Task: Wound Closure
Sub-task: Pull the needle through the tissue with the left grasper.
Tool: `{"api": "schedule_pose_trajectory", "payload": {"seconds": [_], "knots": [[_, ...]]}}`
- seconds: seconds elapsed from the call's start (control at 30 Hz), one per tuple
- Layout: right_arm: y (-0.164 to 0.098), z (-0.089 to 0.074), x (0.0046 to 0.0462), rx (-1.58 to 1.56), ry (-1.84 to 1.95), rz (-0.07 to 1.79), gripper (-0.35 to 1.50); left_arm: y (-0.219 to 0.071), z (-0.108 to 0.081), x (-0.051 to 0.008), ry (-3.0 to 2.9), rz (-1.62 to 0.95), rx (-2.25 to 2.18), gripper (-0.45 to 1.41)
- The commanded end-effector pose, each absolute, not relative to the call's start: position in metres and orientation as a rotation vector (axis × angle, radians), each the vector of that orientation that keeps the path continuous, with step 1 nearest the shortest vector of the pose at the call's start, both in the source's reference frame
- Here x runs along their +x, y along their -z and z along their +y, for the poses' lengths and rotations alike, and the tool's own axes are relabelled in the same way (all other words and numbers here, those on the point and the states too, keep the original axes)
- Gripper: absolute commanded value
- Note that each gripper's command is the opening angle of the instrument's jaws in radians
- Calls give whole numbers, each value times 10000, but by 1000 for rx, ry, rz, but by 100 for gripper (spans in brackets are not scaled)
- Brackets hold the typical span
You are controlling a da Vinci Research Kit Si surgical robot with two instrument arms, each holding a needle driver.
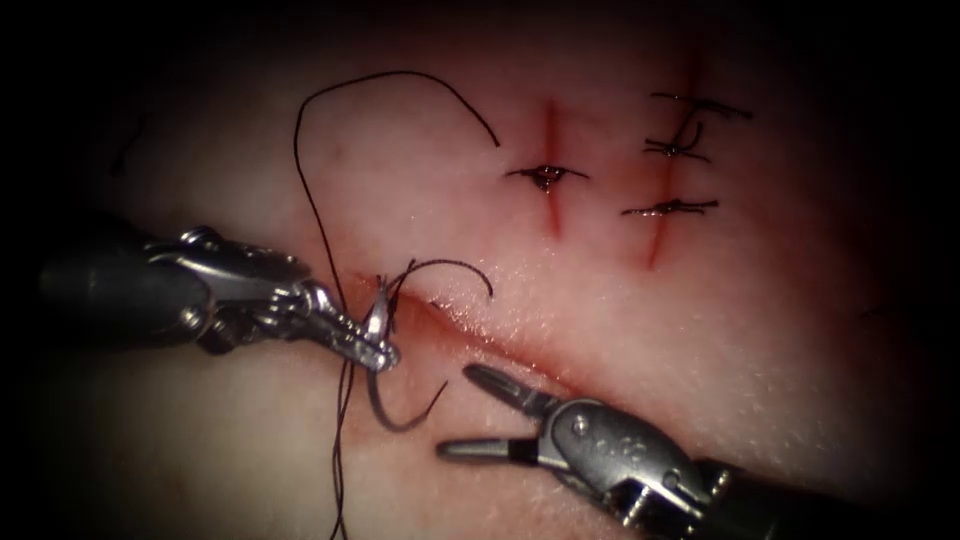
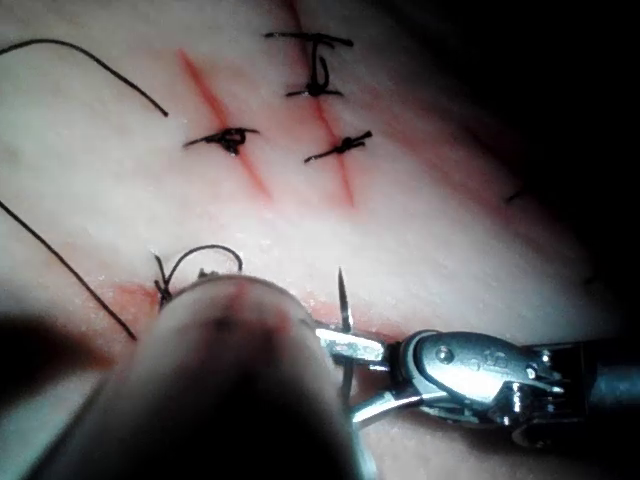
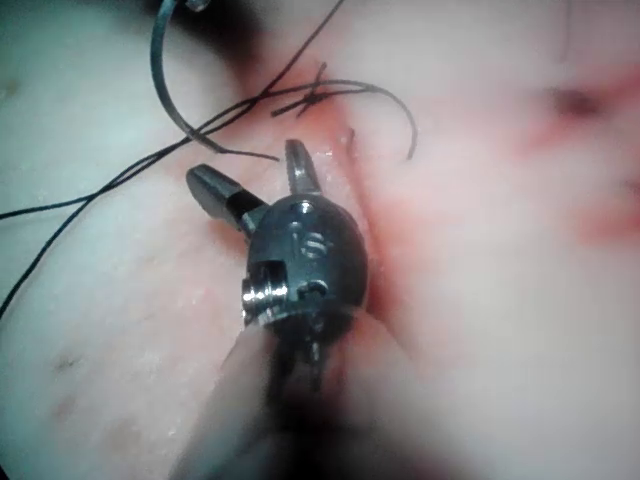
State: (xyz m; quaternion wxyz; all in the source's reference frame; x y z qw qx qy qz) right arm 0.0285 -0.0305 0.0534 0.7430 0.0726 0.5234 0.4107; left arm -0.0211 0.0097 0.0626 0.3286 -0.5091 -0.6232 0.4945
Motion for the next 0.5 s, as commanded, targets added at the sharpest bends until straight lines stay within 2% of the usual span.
{"api": "schedule_pose_trajectory", "payload": {"seconds": [0.03,0.33,0.4,0.47,0.5], "knots": [[-552,-303,299,153,-895,1138,125,-618,93,-215,-1318,-1622,-1369,-45],[-614,-299,298,73,-786,1032,125,-551,74,-196,-1496,-1489,-1639,-45],[-617,-303,302,79,-776,1008,116,-532,71,-192,-1543,-1411,-1699,-45],[-612,-309,302,93,-766,983,91,-520,70,-188,-1596,-1305,-1743,-45],[-611,-309,301,88,-754,983,89,-518,70,-186,-1624,-1264,-1755,-45]]}}
